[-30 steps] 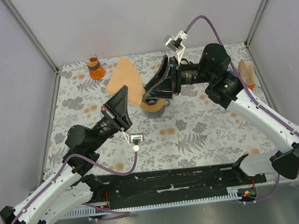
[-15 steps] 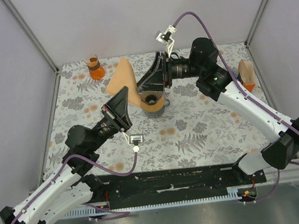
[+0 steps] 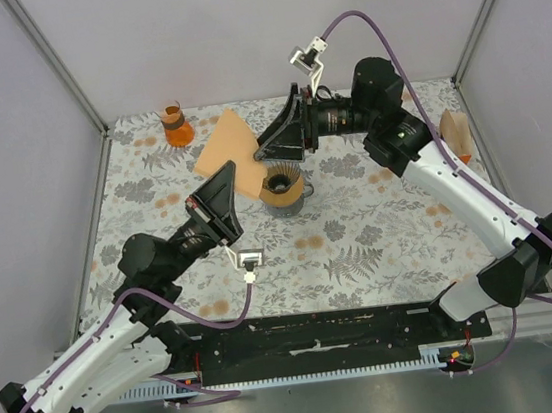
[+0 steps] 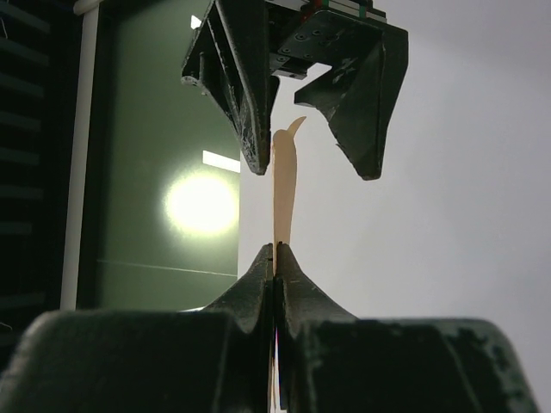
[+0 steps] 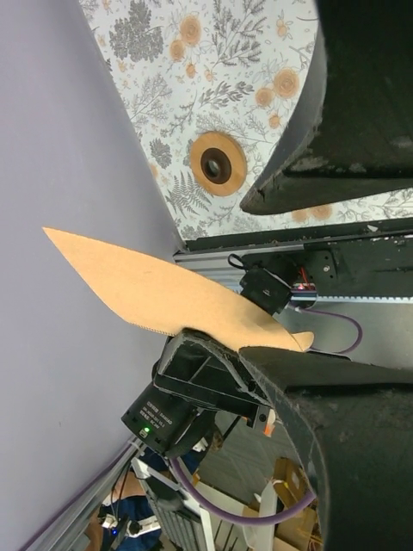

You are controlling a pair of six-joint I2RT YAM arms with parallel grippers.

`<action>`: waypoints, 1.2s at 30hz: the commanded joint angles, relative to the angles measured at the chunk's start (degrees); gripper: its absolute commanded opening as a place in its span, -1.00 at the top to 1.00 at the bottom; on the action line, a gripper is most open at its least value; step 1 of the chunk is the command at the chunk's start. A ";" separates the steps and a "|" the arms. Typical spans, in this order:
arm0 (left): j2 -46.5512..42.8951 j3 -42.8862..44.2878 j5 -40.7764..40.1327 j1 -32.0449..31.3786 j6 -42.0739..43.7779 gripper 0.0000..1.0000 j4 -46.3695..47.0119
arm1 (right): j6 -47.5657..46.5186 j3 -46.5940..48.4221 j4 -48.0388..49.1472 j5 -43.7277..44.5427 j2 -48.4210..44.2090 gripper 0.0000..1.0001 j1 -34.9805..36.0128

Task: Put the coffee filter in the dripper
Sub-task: Adjust the coffee filter.

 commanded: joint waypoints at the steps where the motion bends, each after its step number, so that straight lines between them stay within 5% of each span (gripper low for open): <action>1: -0.79 -0.16 1.02 -0.25 20.28 0.96 0.00 | -1.59 3.59 -0.64 -2.64 0.50 -0.30 0.30; 6: -0.35 0.11 1.11 -0.25 20.28 0.96 0.09 | 2.00 3.24 5.06 -6.50 1.90 -0.10 2.14; 11: -0.52 -0.16 0.15 -0.43 18.97 0.96 -0.44 | 1.05 3.94 5.08 -6.78 1.82 0.68 2.41; 14: -1.58 3.52 -3.71 -0.69 14.41 0.95 -14.18 | -3.15 4.20 1.75 -5.11 0.33 1.00 1.80; 15: -2.19 4.58 -4.25 -0.78 10.73 0.95 -18.07 | -4.91 4.11 -0.52 -3.89 -0.28 1.00 1.18; 18: -2.72 6.60 -6.35 -0.87 2.02 0.40 -28.89 | -9.67 3.76 -5.28 -0.37 -1.87 1.00 -1.54; 22: -0.97 11.60 -7.15 -1.22 -11.86 0.08 -35.84 | -15.98 3.67 -11.16 2.62 -3.98 1.00 -4.00; 27: 11.66 33.00 -6.28 -1.39 -46.69 -0.17 -60.40 | -29.86 3.76 -20.65 11.93 -7.23 1.00 -4.89; 31: 23.97 49.30 3.80 -1.31 -68.54 -0.43 -79.07 | -41.38 3.85 -28.48 14.67 -9.07 1.00 -4.88; 36: 29.79 61.17 17.34 3.86 -85.43 -0.54 -80.43 | -50.53 3.41 -35.16 4.16 -12.15 1.00 -4.80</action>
